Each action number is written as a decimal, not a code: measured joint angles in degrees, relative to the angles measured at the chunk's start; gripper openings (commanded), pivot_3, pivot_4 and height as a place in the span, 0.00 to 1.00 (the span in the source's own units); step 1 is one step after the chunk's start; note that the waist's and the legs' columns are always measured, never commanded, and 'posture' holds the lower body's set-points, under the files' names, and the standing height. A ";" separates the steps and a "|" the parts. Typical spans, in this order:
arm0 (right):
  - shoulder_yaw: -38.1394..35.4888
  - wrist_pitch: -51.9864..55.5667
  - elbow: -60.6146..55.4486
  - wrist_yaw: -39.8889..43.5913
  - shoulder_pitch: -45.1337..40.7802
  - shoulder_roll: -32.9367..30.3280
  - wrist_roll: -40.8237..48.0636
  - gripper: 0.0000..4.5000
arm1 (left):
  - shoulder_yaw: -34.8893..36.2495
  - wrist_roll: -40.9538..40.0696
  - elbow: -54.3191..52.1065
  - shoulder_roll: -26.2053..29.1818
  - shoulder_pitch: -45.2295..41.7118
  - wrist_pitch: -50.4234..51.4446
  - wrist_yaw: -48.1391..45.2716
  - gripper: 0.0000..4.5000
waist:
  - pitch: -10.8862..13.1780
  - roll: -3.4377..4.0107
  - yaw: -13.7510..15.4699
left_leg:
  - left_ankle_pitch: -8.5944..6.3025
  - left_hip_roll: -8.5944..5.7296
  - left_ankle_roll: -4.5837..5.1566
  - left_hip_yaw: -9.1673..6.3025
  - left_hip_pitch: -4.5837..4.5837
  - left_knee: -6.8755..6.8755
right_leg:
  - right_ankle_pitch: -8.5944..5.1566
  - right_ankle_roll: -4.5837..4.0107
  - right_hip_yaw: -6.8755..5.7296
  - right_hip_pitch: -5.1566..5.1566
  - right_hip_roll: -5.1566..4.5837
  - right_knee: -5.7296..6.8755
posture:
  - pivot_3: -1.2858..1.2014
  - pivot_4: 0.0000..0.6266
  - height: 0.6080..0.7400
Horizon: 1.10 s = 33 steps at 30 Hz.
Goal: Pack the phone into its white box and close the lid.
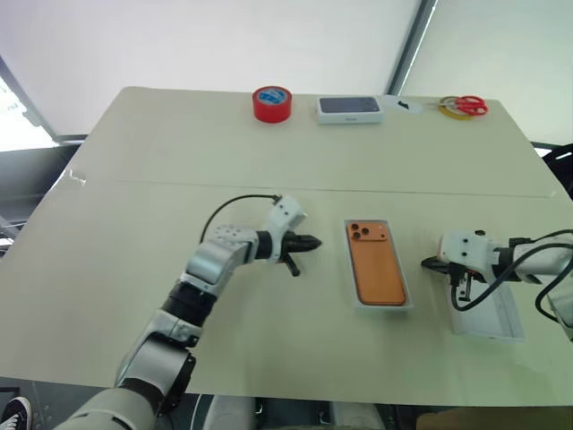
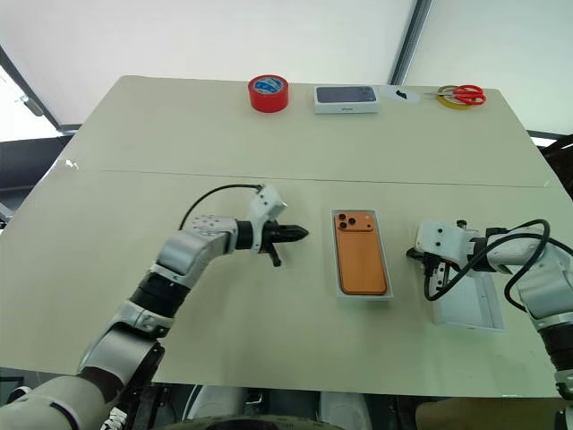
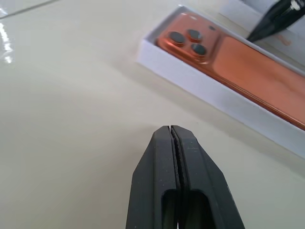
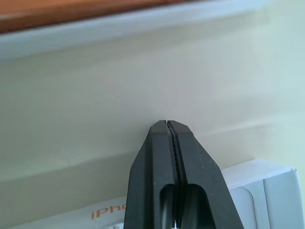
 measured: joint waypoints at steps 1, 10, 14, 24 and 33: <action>-1.20 5.20 -2.05 1.33 0.22 0.34 3.94 0.19 | 1.06 -0.37 -0.38 1.11 0.81 -0.02 -0.39 0.12 | 0.00 0.00 -0.03 | 0.00 0.02 0.00 0.00 0.00 0.00 | 0.00 0.00 0.00 -0.01 0.01 0.00 | 0.52 0.24 0.92; -8.35 15.64 -9.04 -6.85 0.59 2.43 9.10 0.98 | 8.73 -3.72 -8.29 15.44 10.15 -9.04 -10.81 0.86 | 0.02 0.05 -0.04 | -0.02 0.05 -0.03 -0.03 0.00 -0.06 | -0.01 -0.03 0.00 -0.03 -0.05 -0.08 | 0.52 0.24 0.92; -9.53 21.67 -18.75 -17.43 3.66 8.01 8.85 0.98 | 12.50 -5.88 -9.88 17.67 11.90 -16.01 -14.69 0.86 | 0.01 0.09 0.04 | -0.02 0.04 -0.03 -0.03 -0.04 -0.14 | -0.01 -0.04 0.00 -0.08 -0.07 -0.12 | 0.52 0.24 0.92; -13.81 56.08 -33.51 -30.34 4.75 8.01 12.19 0.98 | 13.87 -6.13 -11.35 21.08 21.61 -29.51 -22.45 0.86 | -0.01 0.23 -1.21 | -0.18 0.05 0.25 -0.02 -0.08 -0.28 | -0.01 -0.06 0.03 -0.22 -0.10 -0.14 | 0.52 0.24 0.92; -20.33 80.00 -37.61 -36.23 2.15 15.31 19.59 0.98 | 13.80 -7.64 -15.71 19.59 22.79 -31.19 -22.51 0.86 | -0.02 0.29 -1.44 | -0.24 0.05 0.35 0.01 -0.11 -0.29 | -0.01 -0.05 0.03 -0.22 -0.10 -0.17 | 0.52 0.24 0.92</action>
